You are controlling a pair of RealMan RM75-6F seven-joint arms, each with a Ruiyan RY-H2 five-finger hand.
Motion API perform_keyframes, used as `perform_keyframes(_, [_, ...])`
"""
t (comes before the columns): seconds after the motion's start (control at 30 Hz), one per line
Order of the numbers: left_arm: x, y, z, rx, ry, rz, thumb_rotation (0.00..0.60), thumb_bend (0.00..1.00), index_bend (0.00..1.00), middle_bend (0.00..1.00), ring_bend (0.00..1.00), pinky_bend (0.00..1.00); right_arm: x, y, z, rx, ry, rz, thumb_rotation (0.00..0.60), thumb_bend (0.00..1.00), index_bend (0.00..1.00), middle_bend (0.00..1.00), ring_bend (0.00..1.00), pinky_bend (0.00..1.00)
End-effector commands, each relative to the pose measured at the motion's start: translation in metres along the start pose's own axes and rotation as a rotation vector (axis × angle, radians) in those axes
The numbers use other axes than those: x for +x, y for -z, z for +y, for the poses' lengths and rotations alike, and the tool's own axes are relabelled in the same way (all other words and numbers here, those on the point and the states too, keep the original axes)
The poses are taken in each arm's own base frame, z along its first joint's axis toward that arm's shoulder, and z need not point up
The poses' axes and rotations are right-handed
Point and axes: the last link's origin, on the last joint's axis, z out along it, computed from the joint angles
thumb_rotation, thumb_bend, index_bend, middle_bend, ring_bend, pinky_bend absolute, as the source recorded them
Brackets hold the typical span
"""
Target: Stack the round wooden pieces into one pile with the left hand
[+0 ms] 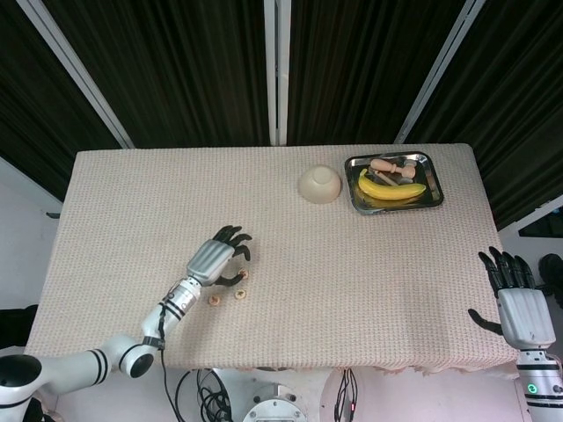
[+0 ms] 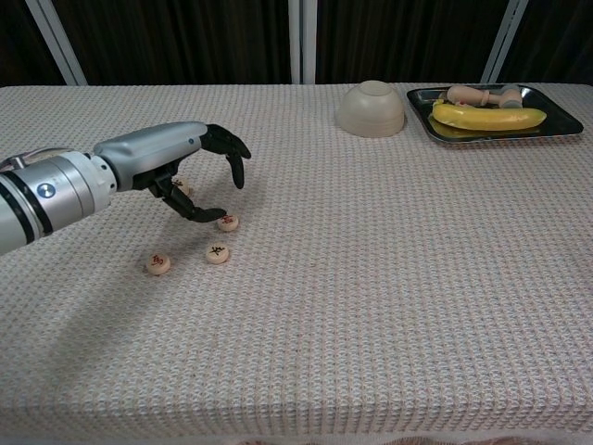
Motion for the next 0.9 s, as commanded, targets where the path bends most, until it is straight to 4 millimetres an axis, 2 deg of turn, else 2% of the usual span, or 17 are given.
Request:
perform_keyframes(0.03, [-0.003,0.0,0.0,0.005,-0.006,-0.024,0.6,0.27,0.42,0.14,0.0,0.0,-0.001,-0.001,0.001,-0.003,0.0,-0.002,0.6,0.08,0.0,0.0,0.0,0.0])
perform_keyframes(0.53, [-0.014,-0.004,-0.004,0.022,0.003,-0.072,0.6,0.27,0.42,0.14,0.0,0.0,0.001,-0.001,0.0,0.005,-0.008,0.002,0.6,0.08,0.0,0.0,0.0,0.0])
perform_keyframes(0.9, [-0.014,-0.006,-0.002,0.024,0.011,-0.077,0.6,0.27,0.48,0.14,0.0,0.0,0.002,0.0,0.0,0.007,-0.014,0.0,0.6,0.08,0.0,0.0,0.0,0.0])
